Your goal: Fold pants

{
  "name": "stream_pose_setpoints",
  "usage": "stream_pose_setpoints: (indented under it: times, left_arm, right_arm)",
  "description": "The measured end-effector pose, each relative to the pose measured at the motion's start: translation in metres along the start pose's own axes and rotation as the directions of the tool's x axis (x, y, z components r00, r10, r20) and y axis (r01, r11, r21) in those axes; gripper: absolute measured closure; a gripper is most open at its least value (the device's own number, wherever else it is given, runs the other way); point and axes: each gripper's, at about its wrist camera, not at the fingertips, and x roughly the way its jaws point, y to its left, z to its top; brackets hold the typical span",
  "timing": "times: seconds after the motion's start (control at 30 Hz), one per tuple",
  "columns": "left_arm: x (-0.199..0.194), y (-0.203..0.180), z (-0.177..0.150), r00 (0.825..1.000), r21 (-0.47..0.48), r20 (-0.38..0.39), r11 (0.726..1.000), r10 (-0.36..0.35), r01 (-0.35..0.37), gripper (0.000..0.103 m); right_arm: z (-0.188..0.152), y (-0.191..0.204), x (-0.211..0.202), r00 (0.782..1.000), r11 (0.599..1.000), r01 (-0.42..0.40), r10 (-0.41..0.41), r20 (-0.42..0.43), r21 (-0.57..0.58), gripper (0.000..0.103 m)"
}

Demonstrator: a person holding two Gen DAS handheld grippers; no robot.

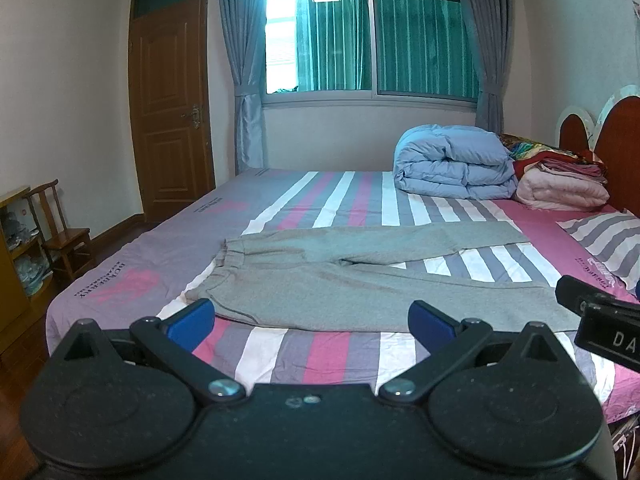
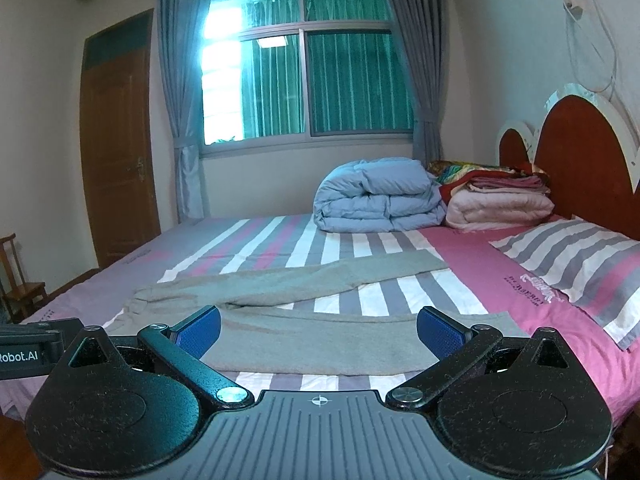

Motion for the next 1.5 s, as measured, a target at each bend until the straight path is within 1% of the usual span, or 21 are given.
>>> stream_pose_setpoints:
  times: [1.13,1.5]
  left_arm:
    - [0.004,0.003,-0.004,1.0,-0.004,-0.014,1.0,0.005,-0.005,0.006]
    - [0.014,-0.002,-0.01,0.998,0.008,-0.056,1.0,0.002,-0.002,0.006]
  right_arm:
    - [-0.002,-0.004,0.002,1.0,1.0,0.01,-0.01,-0.004,0.004,0.0]
    - [-0.004,-0.006,0.007,1.0,1.0,0.012,-0.012,-0.017,0.001,0.0]
